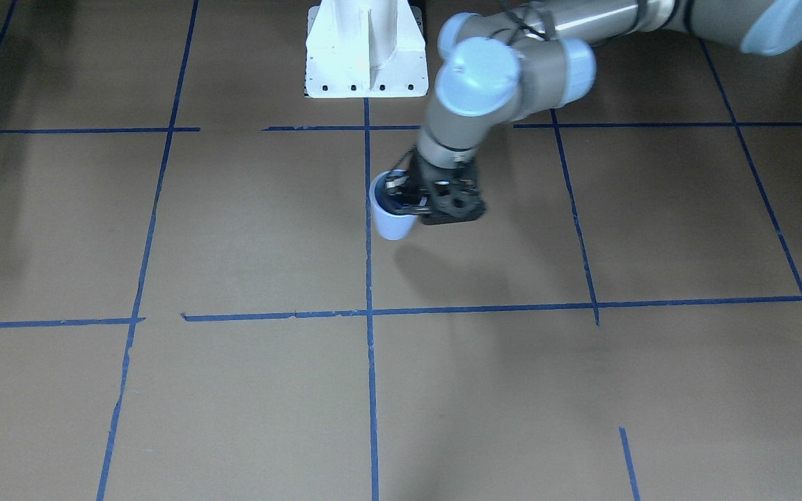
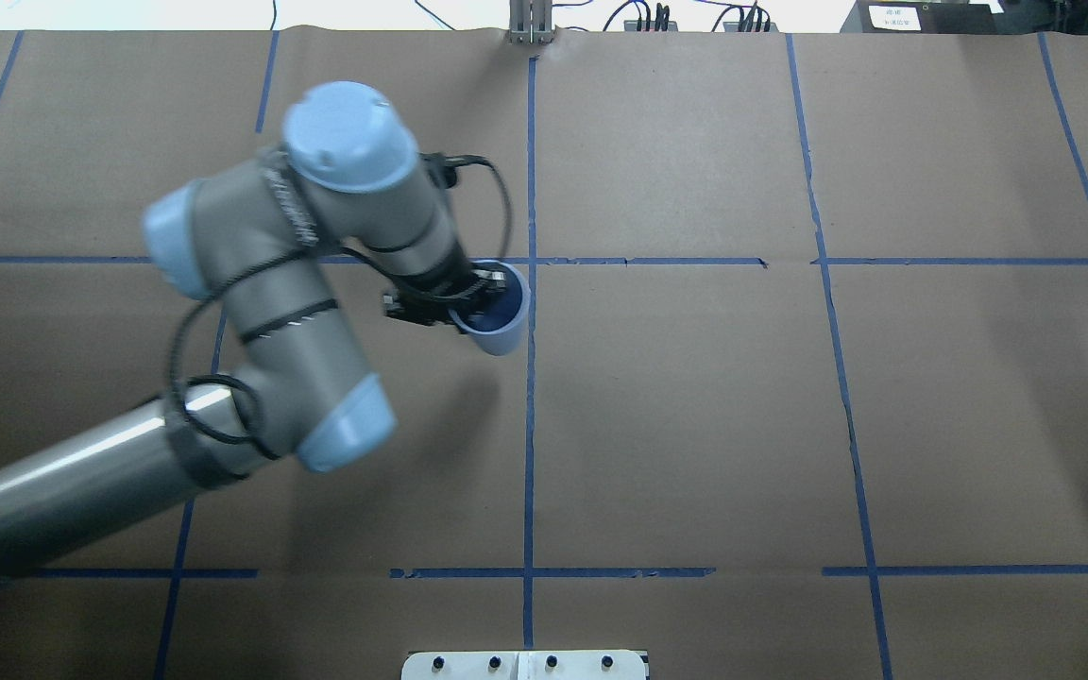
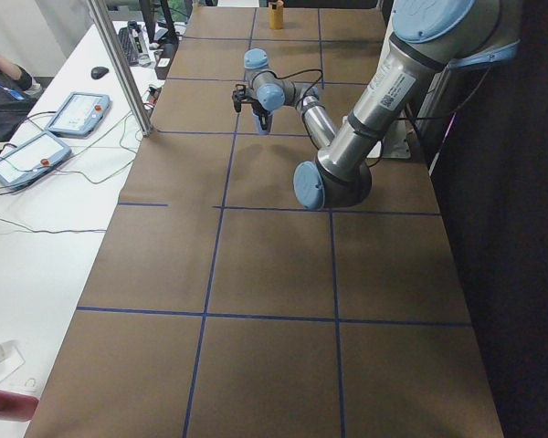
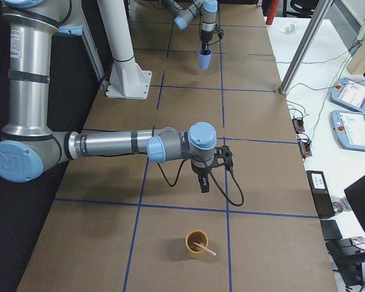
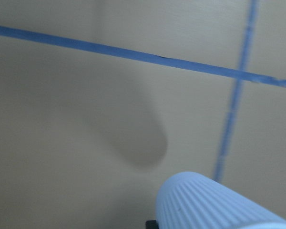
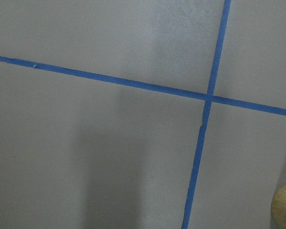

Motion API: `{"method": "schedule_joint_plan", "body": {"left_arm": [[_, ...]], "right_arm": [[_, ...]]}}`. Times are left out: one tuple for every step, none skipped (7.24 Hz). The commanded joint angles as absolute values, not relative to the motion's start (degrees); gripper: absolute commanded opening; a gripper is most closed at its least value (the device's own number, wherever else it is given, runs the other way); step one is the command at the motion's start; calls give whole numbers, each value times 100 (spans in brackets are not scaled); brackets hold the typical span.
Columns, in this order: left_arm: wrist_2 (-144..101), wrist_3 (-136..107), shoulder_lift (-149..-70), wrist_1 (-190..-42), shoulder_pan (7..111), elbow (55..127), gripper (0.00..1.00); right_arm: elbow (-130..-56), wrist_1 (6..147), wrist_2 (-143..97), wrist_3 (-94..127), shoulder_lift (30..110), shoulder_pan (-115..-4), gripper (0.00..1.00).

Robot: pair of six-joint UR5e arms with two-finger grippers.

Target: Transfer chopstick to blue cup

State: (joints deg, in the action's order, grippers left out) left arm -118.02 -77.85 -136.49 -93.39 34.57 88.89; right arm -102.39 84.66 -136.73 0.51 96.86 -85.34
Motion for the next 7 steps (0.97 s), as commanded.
{"method": "schedule_joint_plan", "body": {"left_arm": [[-11339, -7981, -14237, -9369, 3042, 8263, 1], [-11146, -7937, -14186, -9369, 2937, 8253, 2], [-11127, -7928, -14116, -9378, 2936, 8244, 3], [-11136, -7902, -14054, -9378, 2936, 8244, 4], [-11136, -7849, -14010, -9378, 2936, 8253, 5], [-11136, -7814, -13984, -9378, 2936, 8253, 8], [-11136, -7813, -13905, -9378, 2936, 8262, 23]], "right_arm": [[-10239, 8473, -13676, 53, 9686, -8534, 100], [-10231, 8473, -13684, 53, 9686, -8534, 100], [-10222, 8473, -13685, 53, 9686, -8534, 100], [-10222, 8473, -13685, 53, 9686, -8534, 100], [-10222, 8473, -13685, 53, 9677, -8534, 100], [-10222, 8473, -13685, 53, 9677, -8534, 100], [-10222, 8473, -13685, 53, 9677, -8525, 100]]}}
